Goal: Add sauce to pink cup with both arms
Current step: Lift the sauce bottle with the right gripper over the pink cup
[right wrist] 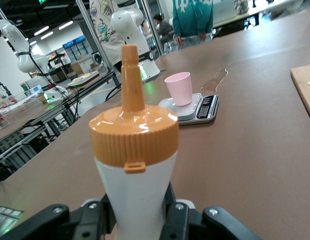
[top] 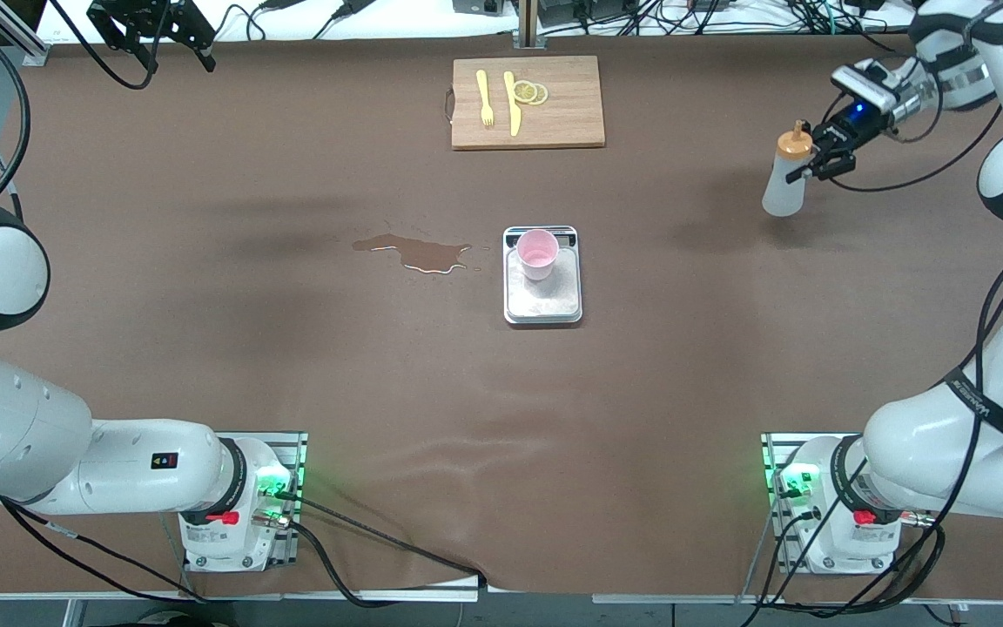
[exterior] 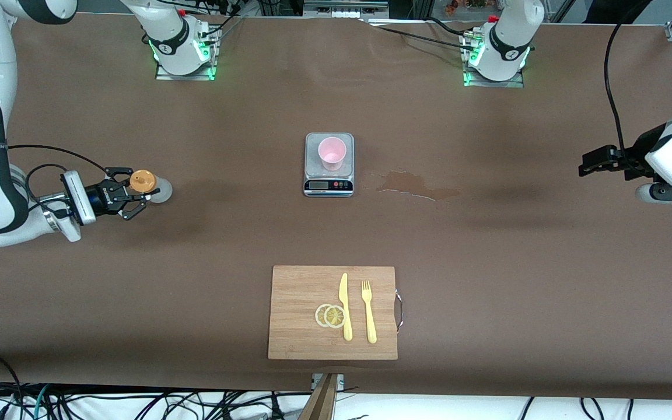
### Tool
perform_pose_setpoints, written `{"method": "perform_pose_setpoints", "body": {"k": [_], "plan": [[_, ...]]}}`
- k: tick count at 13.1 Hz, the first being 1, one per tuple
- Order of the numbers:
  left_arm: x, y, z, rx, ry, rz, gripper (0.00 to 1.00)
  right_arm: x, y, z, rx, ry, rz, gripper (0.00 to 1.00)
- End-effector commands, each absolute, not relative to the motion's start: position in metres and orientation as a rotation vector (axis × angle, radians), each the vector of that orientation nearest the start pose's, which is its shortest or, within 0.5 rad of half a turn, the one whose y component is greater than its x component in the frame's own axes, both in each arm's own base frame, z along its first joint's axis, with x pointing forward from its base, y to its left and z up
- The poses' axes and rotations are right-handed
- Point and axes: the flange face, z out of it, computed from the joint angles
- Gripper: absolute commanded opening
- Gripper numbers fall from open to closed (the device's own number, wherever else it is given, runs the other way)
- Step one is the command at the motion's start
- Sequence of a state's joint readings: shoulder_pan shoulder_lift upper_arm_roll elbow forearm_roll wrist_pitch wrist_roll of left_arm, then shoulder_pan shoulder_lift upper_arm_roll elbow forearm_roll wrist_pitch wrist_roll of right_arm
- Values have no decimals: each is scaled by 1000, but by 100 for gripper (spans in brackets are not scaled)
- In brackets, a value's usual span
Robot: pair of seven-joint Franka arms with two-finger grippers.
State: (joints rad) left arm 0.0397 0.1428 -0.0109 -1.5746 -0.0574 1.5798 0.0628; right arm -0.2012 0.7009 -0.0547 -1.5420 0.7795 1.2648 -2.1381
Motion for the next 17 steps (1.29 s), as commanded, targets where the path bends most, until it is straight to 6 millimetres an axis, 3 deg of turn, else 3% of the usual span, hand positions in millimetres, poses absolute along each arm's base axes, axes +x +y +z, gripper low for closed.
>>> {"method": "perform_pose_setpoints", "body": {"k": [1,4,7,12,17], "plan": [[594,11,547,-3195,74,223,100,608,-21,307,-1392,-1535,-245,14],[594,10,547,-3196,74,224,100,612,32,353,-1512,-1598,-123,14],[594,11,547,-3199,71,223,100,612,90,372,-1614,-1667,-22,14],[611,7,547,-3200,81,199,100,599,198,384,-1831,-1804,180,14],[611,8,547,-3200,79,204,100,564,293,374,-2032,-1927,361,14]]}}
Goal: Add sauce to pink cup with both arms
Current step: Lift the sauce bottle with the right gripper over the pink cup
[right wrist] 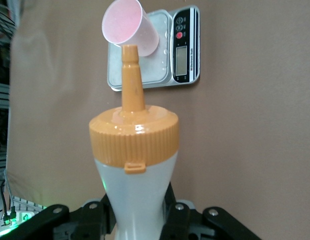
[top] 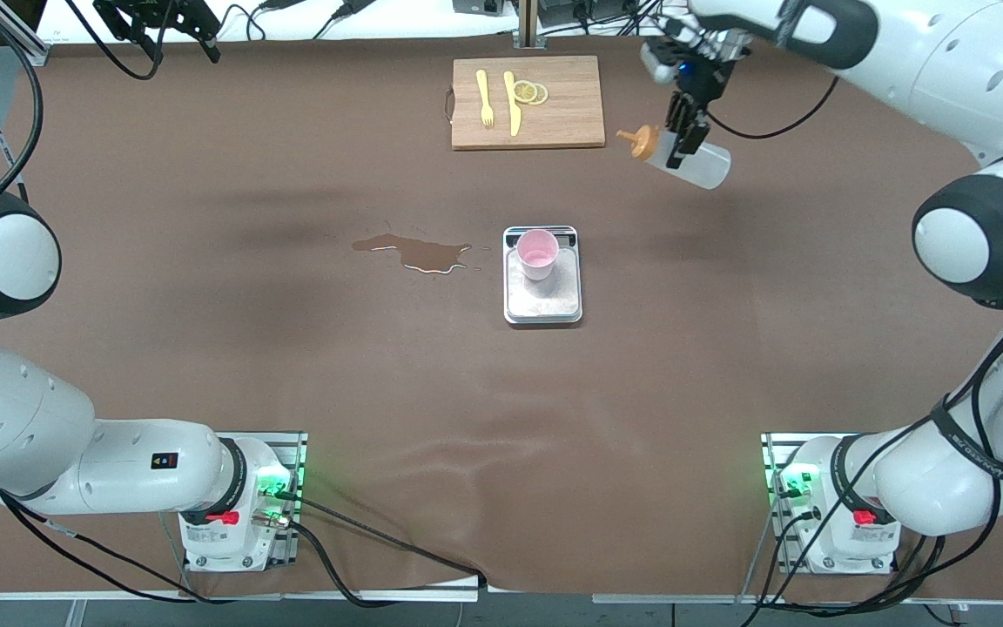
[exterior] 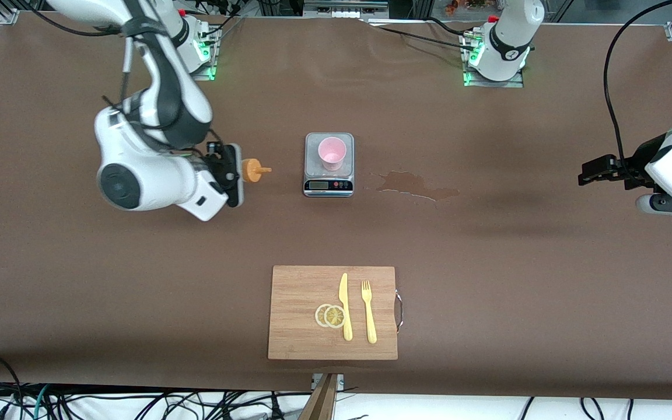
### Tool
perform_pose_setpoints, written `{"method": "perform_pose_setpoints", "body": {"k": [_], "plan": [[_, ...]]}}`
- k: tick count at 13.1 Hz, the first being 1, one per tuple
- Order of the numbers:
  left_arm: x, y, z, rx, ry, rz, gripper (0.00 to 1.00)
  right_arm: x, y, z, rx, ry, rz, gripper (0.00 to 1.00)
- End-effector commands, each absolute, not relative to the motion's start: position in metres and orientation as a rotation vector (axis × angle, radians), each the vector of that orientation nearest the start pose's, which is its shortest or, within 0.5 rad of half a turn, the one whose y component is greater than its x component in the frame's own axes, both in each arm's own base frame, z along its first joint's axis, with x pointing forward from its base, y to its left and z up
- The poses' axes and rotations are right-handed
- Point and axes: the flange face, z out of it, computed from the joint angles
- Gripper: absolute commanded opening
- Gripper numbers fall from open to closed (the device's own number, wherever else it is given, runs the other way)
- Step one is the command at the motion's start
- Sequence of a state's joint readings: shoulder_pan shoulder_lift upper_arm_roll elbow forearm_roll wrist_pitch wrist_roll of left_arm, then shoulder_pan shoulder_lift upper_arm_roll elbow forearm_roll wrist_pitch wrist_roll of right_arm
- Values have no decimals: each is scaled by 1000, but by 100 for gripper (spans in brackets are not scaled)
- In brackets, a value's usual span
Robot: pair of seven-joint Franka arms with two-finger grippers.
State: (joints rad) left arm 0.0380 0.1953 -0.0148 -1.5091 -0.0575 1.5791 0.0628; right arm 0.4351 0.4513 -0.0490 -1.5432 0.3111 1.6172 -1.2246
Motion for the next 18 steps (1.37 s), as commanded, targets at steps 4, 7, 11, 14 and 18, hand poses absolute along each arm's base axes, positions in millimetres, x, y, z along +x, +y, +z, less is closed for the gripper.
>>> {"method": "perform_pose_setpoints", "body": {"k": [4,7,11,14,18], "plan": [[611,7,547,-3200,81,202,100,523,355,355,-2208,-2050,483,15],[611,7,547,-3200,81,202,100,479,409,343,-2396,-2105,549,16],[611,8,547,-3200,79,202,100,434,451,335,-2563,-2129,563,16],[611,8,547,-3198,79,202,100,412,467,332,-2649,-2156,564,17],[611,8,547,-3200,79,202,100,401,476,330,-2713,-2189,550,17]]}}
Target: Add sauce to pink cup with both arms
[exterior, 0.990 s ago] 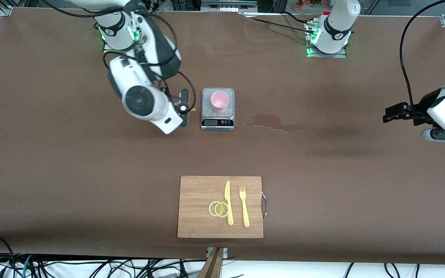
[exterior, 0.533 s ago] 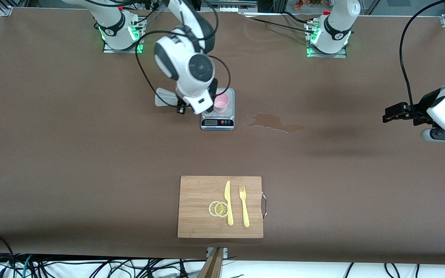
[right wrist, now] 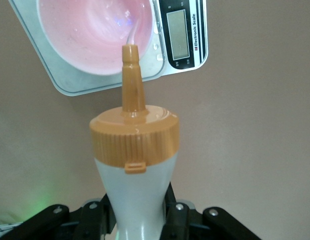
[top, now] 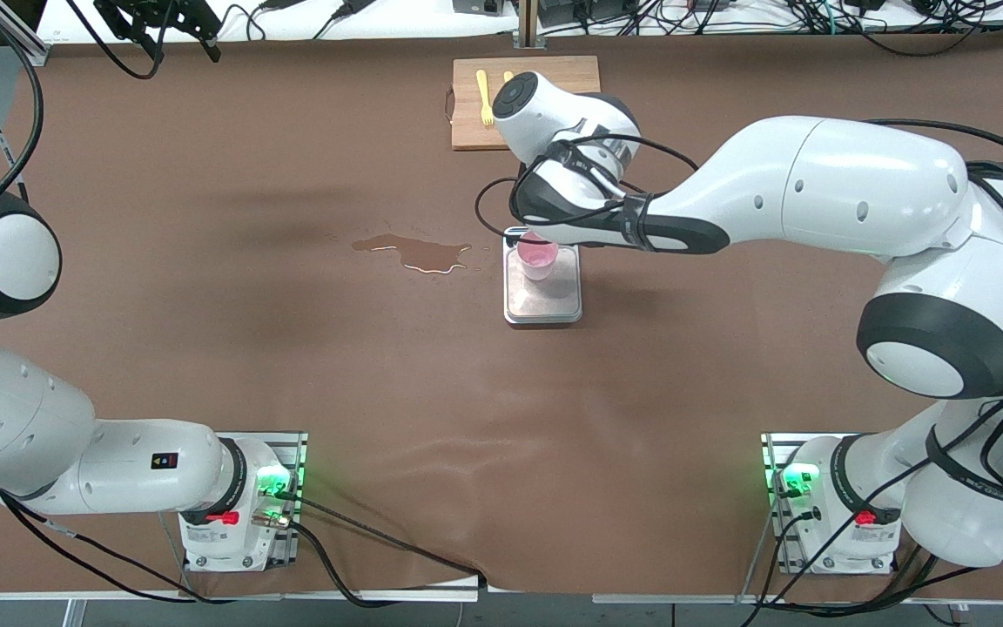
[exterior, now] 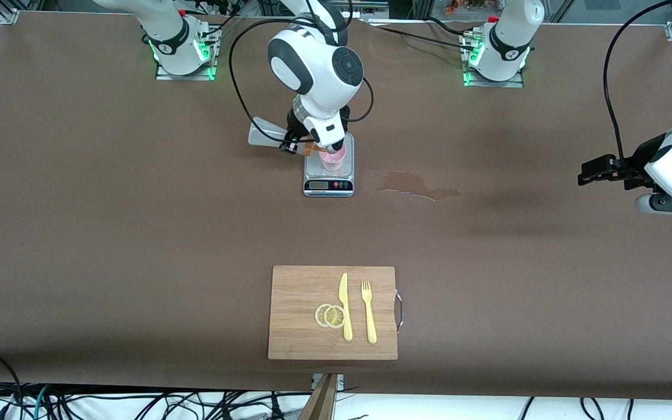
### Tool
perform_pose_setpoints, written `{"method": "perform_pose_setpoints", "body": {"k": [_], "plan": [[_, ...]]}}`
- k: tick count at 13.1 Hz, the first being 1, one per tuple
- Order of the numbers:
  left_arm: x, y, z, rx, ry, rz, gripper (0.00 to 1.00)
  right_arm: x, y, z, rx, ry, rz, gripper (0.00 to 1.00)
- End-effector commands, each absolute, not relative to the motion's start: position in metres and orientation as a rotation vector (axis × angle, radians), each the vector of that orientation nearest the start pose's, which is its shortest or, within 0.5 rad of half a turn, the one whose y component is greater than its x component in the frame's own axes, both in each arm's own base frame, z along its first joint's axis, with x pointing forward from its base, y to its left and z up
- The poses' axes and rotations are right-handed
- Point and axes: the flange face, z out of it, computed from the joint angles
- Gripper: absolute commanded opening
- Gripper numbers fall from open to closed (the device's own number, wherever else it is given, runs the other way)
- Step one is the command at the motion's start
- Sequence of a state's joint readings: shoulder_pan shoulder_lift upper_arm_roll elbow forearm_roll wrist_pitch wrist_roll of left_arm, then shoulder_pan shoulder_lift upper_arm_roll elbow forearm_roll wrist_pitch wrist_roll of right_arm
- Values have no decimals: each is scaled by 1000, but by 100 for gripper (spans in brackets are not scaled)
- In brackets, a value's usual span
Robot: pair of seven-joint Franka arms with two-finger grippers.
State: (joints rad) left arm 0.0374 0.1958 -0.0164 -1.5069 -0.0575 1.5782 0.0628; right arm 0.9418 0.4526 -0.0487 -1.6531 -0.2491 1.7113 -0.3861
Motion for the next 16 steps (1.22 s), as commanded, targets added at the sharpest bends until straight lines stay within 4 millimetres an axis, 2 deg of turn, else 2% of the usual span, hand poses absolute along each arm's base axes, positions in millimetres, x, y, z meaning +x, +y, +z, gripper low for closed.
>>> {"method": "perform_pose_setpoints", "body": {"k": [1,9,11,14,16], "plan": [[611,8,547,-3200,79,202,100,401,476,330,-2713,-2189,550,18],[611,9,547,-3200,77,199,100,401,475,328,-2715,-2186,556,18],[611,7,547,-3200,84,199,100,399,474,336,-2711,-2178,535,18],[612,8,552,-3201,79,182,100,391,462,337,-2672,-2200,469,18],[612,7,553,-3201,82,180,100,378,440,332,-2635,-2194,319,18]]}}
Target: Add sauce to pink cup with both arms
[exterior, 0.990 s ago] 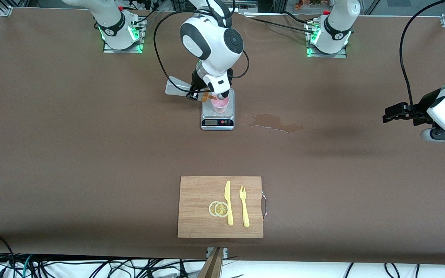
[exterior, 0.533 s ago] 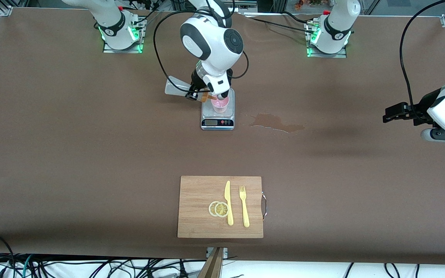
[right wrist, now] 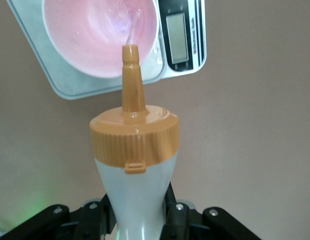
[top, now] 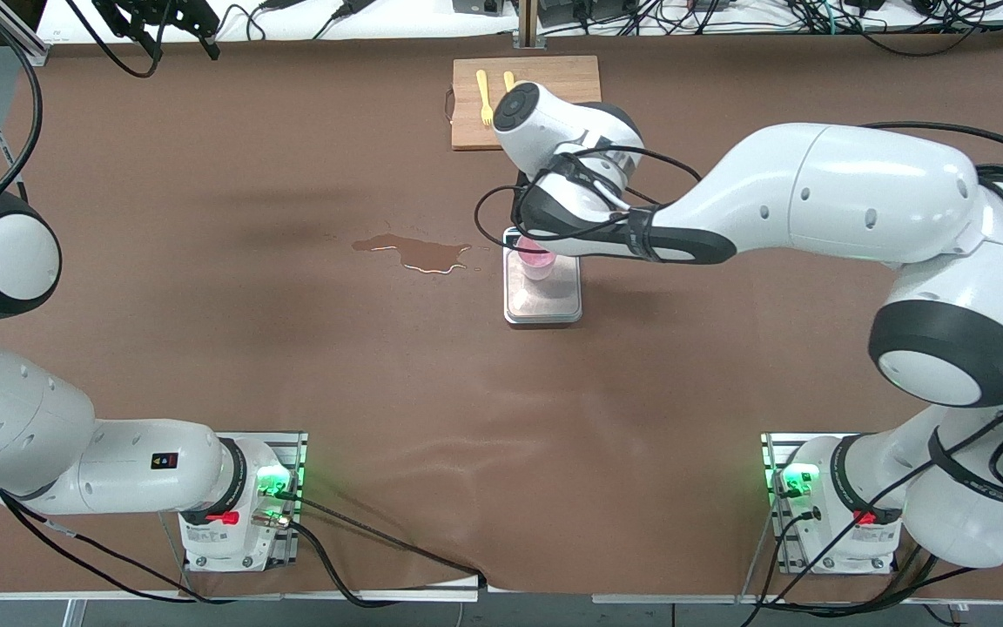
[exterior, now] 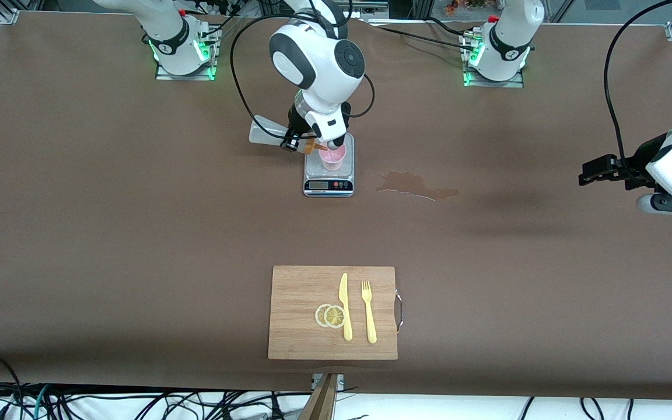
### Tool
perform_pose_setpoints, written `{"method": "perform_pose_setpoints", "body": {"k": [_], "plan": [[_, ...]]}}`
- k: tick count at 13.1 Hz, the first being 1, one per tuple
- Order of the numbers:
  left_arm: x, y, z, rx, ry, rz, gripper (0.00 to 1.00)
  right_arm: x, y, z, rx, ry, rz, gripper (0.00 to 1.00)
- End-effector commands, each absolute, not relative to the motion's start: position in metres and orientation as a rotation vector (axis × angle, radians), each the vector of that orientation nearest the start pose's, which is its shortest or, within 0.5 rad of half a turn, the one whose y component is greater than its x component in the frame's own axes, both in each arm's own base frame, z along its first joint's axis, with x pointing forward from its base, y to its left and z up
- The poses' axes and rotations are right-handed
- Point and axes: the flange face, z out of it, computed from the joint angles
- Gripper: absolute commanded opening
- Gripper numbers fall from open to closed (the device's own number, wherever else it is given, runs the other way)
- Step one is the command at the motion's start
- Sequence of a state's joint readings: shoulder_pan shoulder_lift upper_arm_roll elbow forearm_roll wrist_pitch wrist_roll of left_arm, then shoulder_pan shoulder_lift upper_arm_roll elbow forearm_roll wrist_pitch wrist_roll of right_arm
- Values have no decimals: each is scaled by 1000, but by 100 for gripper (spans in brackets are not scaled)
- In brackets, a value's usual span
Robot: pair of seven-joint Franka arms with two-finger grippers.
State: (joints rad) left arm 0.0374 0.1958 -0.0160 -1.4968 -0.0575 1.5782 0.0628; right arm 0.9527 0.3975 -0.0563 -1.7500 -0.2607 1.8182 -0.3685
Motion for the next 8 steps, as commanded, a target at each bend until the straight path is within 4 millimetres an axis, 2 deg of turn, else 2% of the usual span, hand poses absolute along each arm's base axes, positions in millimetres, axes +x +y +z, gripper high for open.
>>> {"method": "perform_pose_setpoints", "body": {"k": [1,2,5,7,8], "plan": [[612,6,552,-3201,84,182,100,379,425,327,-2635,-2169,245,18],[612,6,552,-3201,84,182,100,379,419,326,-2631,-2160,200,18],[612,8,552,-3199,79,180,100,381,421,331,-2614,-2106,127,18],[613,9,553,-3199,77,177,100,390,414,340,-2577,-2065,106,18],[612,9,553,-3199,77,180,100,401,404,345,-2528,-2045,108,18]]}}
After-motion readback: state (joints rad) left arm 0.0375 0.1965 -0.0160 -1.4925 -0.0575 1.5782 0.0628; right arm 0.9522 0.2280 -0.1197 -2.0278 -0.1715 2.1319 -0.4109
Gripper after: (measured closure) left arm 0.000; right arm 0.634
